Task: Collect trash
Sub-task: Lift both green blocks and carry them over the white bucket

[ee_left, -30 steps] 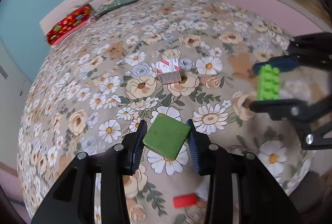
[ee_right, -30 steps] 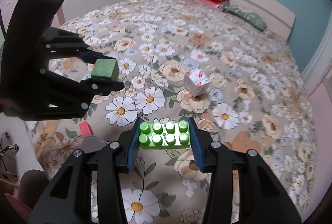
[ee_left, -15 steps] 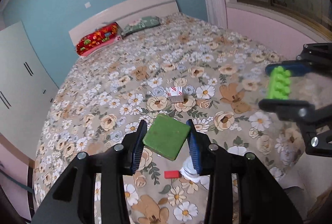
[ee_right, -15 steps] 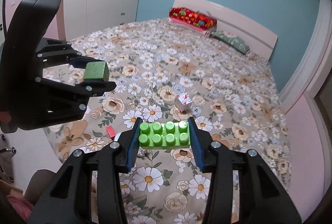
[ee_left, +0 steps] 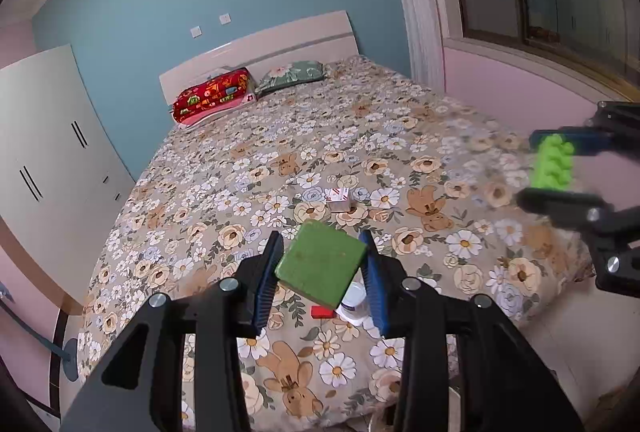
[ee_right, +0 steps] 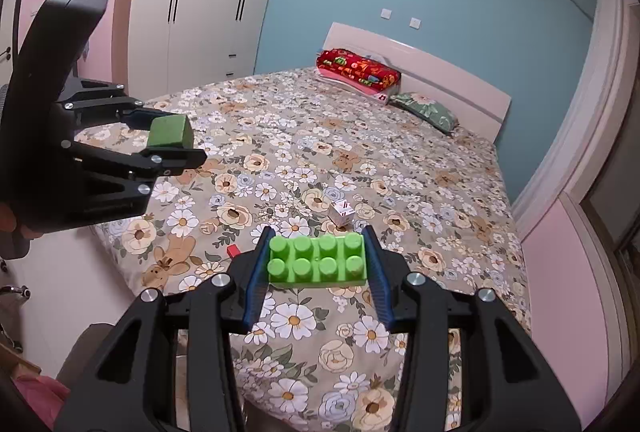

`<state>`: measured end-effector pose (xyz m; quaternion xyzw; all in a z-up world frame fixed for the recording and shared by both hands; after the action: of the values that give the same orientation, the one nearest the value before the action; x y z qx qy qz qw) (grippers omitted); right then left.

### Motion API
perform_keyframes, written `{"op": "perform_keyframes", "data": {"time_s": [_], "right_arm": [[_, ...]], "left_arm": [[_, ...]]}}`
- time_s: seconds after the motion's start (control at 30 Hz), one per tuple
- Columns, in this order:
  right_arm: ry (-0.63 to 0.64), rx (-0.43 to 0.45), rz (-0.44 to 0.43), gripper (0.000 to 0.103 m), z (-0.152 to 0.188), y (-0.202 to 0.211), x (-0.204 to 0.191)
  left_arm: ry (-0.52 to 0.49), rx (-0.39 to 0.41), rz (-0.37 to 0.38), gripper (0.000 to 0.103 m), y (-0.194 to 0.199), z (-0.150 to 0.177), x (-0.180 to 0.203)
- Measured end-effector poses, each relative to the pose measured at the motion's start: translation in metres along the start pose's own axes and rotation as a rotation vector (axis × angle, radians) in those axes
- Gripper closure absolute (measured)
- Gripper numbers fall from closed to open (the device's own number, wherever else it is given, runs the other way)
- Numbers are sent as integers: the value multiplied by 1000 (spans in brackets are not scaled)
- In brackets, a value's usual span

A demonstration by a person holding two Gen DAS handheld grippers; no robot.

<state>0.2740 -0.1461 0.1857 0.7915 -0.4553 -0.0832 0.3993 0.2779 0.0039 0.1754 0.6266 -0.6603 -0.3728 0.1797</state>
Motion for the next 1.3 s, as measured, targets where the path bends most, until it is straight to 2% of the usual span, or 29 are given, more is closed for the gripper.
{"op": "perform_keyframes", "data": {"time_s": [0.1,0.2,0.47,0.57,0.63,0.8,1.0,1.17,1.3], "right_arm": [[1,8,9,58,8,18,-4],[11,18,7,58,18,33,-11],[21,-4,-13,58,47,39,-26],[8,-22,-40,58,59,32,-30],[5,-35,-57,58,66,26,-34],[5,-71,-90,58,87,8,-47],[0,-134,-128,58,110,-21,-59],[-3,-197,-150,58,135,-49,-72],[-12,-252,-198,58,153,-72,-81]], "left_arm": [[7,-6,30,62,15,10,4],[0,6,24,62,24,20,7],[57,-49,89,62,27,60,4],[60,-82,95,62,17,76,5],[68,-123,133,62,8,89,6],[66,-175,138,62,-16,120,13],[72,-264,177,62,-49,155,24],[69,-307,191,62,-68,177,34],[74,-369,225,62,-90,196,42]]}}
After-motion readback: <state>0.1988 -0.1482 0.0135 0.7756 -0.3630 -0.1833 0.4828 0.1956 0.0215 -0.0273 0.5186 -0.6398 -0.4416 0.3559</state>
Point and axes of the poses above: each gripper's, at about its wrist camera, not at the fingertips, and y roughly against the way its jaws point, x to its right, z to its underside, the point moved 1 cm from there along -y, roughly the way its jaws point, and after that the axes turned 10 degrees about -x, right-handed, at the moved point
